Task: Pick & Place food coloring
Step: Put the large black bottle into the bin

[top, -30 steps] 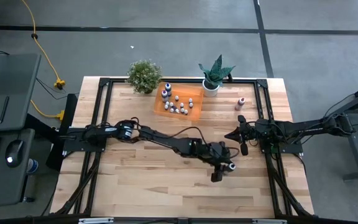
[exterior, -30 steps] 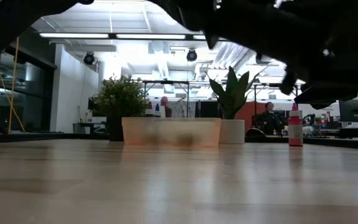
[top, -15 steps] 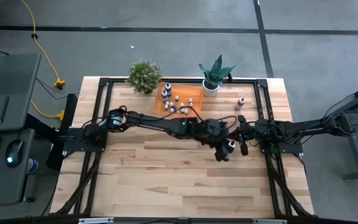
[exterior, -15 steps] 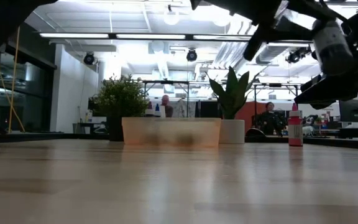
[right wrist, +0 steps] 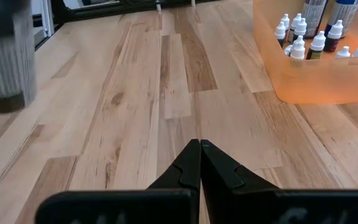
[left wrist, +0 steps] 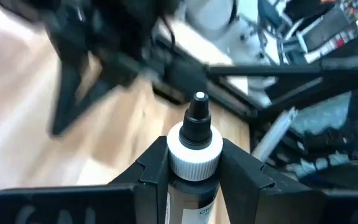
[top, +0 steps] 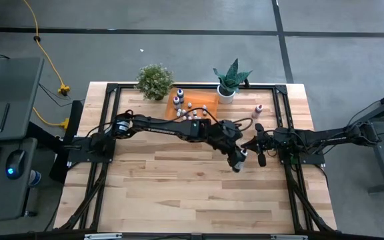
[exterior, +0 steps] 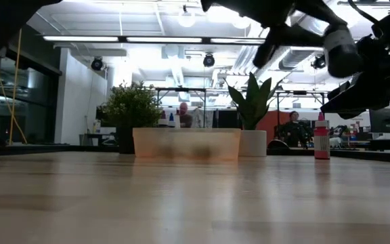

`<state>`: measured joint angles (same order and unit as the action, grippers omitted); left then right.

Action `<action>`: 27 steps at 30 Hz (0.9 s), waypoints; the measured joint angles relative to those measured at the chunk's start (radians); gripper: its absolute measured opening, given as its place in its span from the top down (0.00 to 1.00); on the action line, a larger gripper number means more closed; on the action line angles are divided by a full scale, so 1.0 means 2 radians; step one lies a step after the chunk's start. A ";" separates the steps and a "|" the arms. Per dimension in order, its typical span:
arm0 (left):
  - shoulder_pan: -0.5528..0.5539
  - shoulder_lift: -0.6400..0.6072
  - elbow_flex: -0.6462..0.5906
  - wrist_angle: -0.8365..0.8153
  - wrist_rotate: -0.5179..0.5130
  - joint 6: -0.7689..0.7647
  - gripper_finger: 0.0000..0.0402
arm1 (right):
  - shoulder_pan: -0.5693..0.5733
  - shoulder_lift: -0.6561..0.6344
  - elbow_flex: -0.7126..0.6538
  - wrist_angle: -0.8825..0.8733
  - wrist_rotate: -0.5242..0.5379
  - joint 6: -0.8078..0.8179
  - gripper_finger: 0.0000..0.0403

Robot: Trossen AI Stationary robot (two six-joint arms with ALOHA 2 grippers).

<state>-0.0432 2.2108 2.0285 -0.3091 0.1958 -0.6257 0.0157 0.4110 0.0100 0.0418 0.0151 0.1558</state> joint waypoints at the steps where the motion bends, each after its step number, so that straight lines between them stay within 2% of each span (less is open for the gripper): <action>1: 0.003 -0.006 0.000 0.000 -0.010 0.007 0.76 | 0.000 0.000 0.000 0.000 0.000 0.000 1.00; 4: 0.010 -0.029 0.001 -0.031 -0.031 0.033 0.76 | 0.000 0.000 0.000 0.000 0.000 0.000 1.00; 10: 0.020 -0.068 0.001 -0.106 -0.121 0.078 0.76 | 0.000 0.000 0.000 0.001 0.000 0.000 1.00; 12: 0.022 -0.077 0.001 -0.129 -0.171 0.085 0.76 | 0.000 0.000 0.000 0.000 0.000 0.000 1.00; 18: 0.024 -0.092 0.001 -0.190 -0.377 0.091 0.76 | 0.000 0.000 0.000 0.001 0.000 0.000 1.00; 24: 0.043 -0.096 -0.008 -0.203 -0.469 0.073 0.76 | 0.000 0.000 0.000 0.000 0.000 0.000 1.00; 27: 0.055 -0.095 -0.019 -0.207 -0.492 0.041 0.76 | 0.000 0.000 0.000 0.000 0.000 0.000 1.00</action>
<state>0.0672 2.0205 1.9915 -0.7226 -0.7892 -0.5427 0.0157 0.4111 0.0097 0.0422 0.0151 0.1558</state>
